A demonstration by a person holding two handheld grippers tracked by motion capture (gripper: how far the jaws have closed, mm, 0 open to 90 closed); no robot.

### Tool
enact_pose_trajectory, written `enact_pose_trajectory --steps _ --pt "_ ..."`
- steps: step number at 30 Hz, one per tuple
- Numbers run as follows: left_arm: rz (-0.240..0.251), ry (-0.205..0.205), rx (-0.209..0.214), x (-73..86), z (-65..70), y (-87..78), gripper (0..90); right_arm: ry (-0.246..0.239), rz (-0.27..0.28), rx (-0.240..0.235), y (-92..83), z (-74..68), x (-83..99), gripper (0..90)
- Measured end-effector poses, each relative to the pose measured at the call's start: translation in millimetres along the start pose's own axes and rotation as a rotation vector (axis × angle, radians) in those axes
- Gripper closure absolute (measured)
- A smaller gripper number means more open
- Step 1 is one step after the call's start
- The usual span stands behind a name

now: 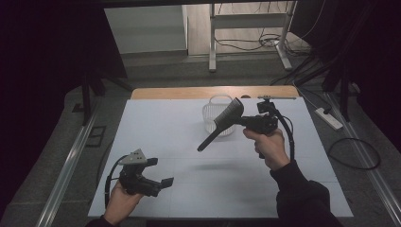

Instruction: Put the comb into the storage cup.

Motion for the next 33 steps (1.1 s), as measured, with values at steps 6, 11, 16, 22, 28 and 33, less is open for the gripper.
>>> enact_pose_trajectory --steps 6,11,16,22,28,33 --pt "-0.005 -0.005 0.003 5.6 1.1 -5.9 0.0 -0.005 0.009 0.012 -0.9 1.7 -8.1 83.5" --pt "0.007 -0.016 -0.007 9.3 0.7 -13.0 0.0 -0.005 0.019 0.022 -0.7 2.2 -15.1 83.5" --pt "0.018 -0.023 -0.010 13.2 1.0 -19.6 0.0 -0.008 0.031 0.035 -1.3 3.8 -22.7 83.5" --pt "0.030 -0.032 -0.026 17.6 0.6 -26.8 0.0 -0.012 0.047 0.052 -2.7 6.2 -32.7 83.5" --pt "0.021 -0.024 -0.051 21.9 0.5 -31.4 0.0 -0.016 0.058 0.076 -2.6 9.8 -41.3 83.5" --pt "0.024 -0.021 -0.070 25.1 0.7 -36.0 0.0 -0.015 0.073 0.095 -2.8 14.2 -48.4 83.5"
Point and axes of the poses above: each handheld gripper's, and its own axes: y roughly forward along the jaws, x roughly out of its underside, z roughly to its right, the point moved 6 cm from there along y, roughly forward along the jaws, and after that the axes turned 6 degrees about y, right-handed, at the moved point
